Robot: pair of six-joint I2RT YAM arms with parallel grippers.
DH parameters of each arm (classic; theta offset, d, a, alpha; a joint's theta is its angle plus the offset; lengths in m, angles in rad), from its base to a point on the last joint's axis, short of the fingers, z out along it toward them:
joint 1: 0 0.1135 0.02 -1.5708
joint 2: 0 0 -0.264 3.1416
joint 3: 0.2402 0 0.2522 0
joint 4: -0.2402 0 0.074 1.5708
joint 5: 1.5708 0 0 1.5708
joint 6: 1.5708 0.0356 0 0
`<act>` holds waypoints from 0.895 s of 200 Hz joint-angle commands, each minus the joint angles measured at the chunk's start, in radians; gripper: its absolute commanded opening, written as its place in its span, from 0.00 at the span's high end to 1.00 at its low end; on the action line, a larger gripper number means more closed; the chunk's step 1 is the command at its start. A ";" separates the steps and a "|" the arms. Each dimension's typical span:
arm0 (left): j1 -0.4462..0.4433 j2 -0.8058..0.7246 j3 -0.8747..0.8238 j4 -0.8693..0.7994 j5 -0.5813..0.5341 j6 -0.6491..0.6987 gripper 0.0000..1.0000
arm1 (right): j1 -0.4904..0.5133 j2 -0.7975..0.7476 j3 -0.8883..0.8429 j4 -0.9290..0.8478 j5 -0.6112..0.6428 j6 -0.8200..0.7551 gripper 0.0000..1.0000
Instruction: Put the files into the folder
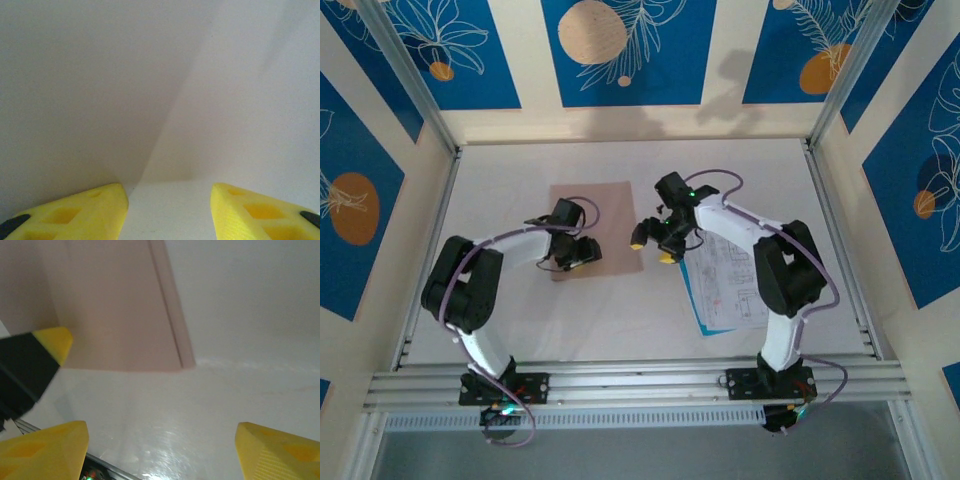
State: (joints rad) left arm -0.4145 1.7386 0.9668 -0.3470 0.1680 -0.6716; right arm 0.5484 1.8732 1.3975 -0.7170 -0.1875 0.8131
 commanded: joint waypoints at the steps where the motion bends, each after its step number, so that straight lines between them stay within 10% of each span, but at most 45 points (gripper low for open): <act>1: -0.021 0.032 -0.114 -0.221 -0.009 0.017 0.48 | 0.020 0.056 0.058 0.016 -0.034 -0.016 0.23; 179: -0.021 -0.244 -0.024 -0.365 -0.003 -0.075 0.25 | 0.122 0.338 0.313 0.019 0.031 -0.035 0.24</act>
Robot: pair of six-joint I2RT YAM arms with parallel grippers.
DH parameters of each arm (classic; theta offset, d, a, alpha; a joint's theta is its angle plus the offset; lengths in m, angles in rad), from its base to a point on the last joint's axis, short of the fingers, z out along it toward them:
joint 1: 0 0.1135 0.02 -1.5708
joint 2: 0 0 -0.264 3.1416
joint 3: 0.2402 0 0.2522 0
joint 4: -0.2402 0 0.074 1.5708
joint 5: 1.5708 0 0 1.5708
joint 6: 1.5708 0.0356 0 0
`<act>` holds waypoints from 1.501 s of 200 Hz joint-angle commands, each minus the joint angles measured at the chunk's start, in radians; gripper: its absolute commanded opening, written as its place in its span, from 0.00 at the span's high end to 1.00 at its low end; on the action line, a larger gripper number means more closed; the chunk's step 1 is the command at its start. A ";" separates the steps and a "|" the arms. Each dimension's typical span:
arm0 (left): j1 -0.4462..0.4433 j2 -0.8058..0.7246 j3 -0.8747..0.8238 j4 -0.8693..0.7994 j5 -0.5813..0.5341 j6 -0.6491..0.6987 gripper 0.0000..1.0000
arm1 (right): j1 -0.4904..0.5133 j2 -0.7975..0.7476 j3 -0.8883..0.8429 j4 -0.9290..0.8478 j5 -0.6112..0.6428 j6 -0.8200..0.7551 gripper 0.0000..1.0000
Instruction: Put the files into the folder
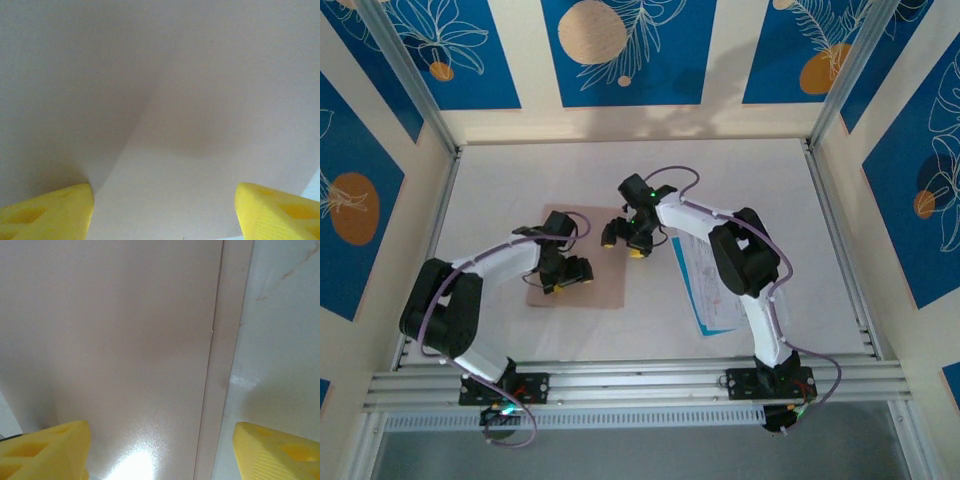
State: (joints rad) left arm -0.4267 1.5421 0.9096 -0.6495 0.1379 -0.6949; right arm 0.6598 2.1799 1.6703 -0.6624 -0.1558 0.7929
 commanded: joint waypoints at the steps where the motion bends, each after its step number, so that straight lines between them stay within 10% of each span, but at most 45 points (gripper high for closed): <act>1: -0.009 -0.050 0.034 -0.062 0.027 -0.053 0.25 | 0.010 0.032 0.041 -0.036 0.000 -0.016 0.24; 188: -0.006 -0.248 -0.176 -0.003 0.093 -0.260 0.23 | 0.052 0.081 0.060 -0.055 -0.002 -0.015 0.25; 300: -0.006 -0.405 -0.509 0.480 0.112 -0.752 0.22 | 0.054 0.141 0.089 -0.155 0.038 -0.014 0.26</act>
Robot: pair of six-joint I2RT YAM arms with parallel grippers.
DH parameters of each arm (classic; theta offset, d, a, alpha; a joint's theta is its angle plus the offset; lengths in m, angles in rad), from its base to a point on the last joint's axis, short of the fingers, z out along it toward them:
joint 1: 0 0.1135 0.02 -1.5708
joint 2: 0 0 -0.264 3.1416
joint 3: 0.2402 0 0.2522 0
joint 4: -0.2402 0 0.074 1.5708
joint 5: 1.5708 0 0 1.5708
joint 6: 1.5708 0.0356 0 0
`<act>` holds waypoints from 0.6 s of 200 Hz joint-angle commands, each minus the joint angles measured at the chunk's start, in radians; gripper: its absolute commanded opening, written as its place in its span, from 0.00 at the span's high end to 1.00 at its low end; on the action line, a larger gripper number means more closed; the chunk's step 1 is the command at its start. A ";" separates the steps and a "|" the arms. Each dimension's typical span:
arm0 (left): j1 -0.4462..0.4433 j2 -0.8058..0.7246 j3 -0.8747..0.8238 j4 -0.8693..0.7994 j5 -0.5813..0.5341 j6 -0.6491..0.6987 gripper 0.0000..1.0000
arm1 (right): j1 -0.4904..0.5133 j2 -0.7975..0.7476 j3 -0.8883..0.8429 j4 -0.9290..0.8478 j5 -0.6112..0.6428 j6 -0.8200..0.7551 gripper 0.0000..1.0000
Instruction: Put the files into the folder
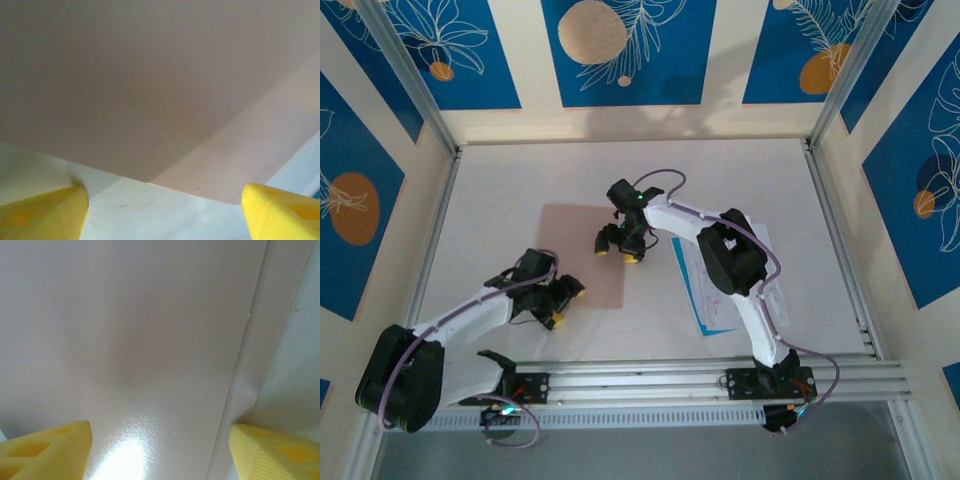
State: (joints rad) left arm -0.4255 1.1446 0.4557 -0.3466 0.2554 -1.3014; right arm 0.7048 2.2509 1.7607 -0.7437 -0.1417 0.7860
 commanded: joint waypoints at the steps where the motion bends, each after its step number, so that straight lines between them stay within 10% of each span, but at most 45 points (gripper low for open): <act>1: -0.007 -0.008 -0.057 0.180 -0.007 -0.148 0.22 | 0.009 0.071 -0.001 -0.074 0.024 -0.008 0.26; 120: -0.006 -0.065 -0.159 0.433 -0.077 -0.284 0.59 | 0.001 0.099 0.016 -0.092 0.013 -0.018 0.26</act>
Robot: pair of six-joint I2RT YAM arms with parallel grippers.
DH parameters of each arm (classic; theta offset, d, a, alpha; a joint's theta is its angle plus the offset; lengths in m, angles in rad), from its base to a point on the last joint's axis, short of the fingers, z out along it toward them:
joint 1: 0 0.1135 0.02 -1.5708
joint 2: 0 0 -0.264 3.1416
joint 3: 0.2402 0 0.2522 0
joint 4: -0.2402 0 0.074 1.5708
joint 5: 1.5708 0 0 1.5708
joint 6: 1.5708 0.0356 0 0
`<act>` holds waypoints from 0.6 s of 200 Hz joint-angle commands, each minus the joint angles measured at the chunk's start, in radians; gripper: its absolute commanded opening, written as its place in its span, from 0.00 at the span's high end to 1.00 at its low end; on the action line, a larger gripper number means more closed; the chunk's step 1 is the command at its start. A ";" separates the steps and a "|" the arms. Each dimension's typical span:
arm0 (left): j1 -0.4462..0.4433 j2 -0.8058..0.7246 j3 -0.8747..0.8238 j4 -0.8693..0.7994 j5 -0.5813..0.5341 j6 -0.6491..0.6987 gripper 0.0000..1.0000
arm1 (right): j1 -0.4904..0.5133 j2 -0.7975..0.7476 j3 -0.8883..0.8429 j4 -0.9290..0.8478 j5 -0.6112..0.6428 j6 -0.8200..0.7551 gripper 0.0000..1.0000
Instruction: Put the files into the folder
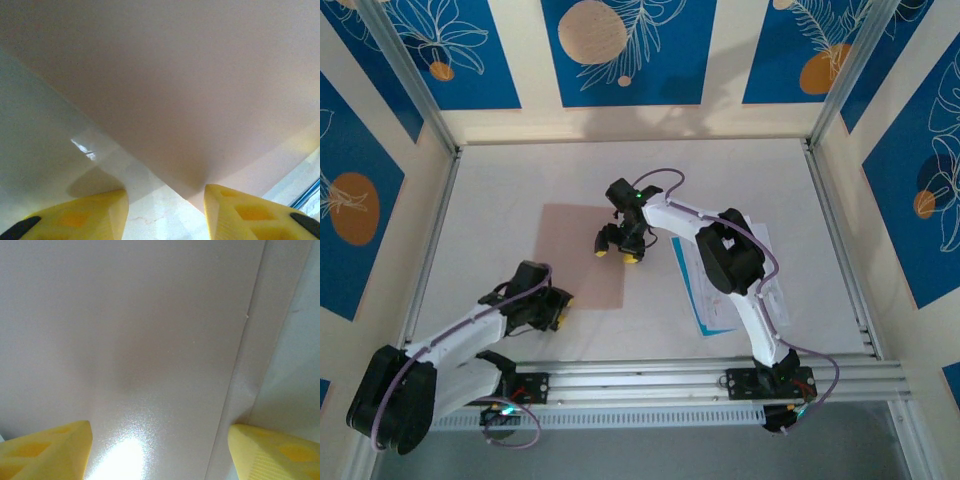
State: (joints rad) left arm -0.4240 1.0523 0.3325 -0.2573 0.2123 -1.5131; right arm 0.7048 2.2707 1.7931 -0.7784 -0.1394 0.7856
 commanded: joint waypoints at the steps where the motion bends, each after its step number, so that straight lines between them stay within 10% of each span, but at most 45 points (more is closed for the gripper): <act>1: -0.008 0.027 -0.037 0.345 -0.035 -0.072 0.59 | 0.001 0.080 -0.017 -0.058 0.010 -0.017 0.26; 120: -0.008 -0.135 -0.074 0.239 -0.083 -0.134 0.47 | -0.011 0.085 -0.018 -0.062 0.001 -0.014 0.26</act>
State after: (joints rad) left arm -0.4259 0.9188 0.2897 -0.0566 0.1623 -1.5925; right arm 0.6956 2.2745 1.7935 -0.7788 -0.1612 0.7856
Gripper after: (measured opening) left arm 0.529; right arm 0.742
